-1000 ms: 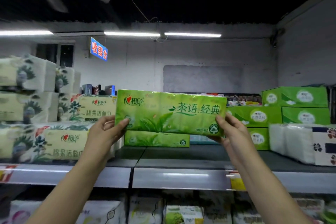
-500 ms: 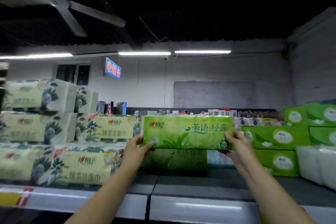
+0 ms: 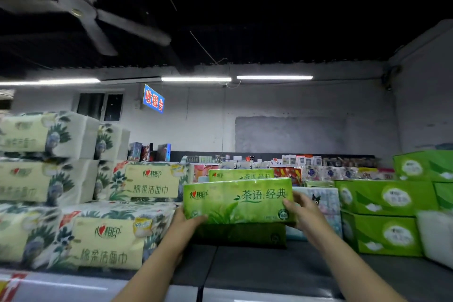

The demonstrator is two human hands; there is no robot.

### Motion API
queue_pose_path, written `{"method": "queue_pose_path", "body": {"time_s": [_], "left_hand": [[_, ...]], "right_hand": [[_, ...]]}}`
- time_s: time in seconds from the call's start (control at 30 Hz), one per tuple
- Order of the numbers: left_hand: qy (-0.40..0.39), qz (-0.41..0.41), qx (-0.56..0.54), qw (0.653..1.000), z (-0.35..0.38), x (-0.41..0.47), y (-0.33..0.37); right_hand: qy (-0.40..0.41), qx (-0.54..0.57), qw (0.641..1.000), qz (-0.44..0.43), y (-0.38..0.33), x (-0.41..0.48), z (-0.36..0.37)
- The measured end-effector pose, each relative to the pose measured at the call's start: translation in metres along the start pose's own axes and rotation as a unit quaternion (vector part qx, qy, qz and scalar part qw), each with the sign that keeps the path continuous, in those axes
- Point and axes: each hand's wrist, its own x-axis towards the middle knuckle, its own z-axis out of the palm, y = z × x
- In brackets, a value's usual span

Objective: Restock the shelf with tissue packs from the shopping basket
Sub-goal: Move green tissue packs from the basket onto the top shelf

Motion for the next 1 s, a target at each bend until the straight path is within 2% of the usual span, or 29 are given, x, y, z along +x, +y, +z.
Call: {"method": "queue_pose_path", "body": {"time_s": [0.1,0.17,0.4,0.57,0.73,0.8,1.0], "left_hand": [[0.003,0.001,0.005,1.000,-0.001,0.003,-0.002],[0.004,-0.001,0.025,1.000,0.001,0.004,-0.003],[0.016,0.004,0.125,0.992,0.000,0.000,-0.007],[0.064,0.045,0.352,0.933,0.005,0.000,-0.008],[0.073,-0.012,0.494,0.866,0.008,-0.003,-0.008],[0.076,-0.022,0.525,0.848,0.008,-0.005,-0.007],[0.085,-0.062,0.553,0.827,0.013,0.000,-0.007]], "right_hand": [[-0.005,-0.147,0.989,-0.028,0.000,-0.005,0.001],[-0.014,-0.207,0.977,-0.038,0.003,-0.006,0.002],[-0.014,-0.278,0.959,-0.058,0.012,-0.006,0.001],[-0.012,-0.379,0.923,-0.068,0.019,-0.003,0.001],[-0.016,-0.417,0.906,-0.064,0.022,-0.004,-0.002],[-0.023,-0.427,0.902,-0.061,0.024,-0.004,-0.002],[-0.035,-0.449,0.891,-0.047,0.026,-0.004,-0.003]]}}
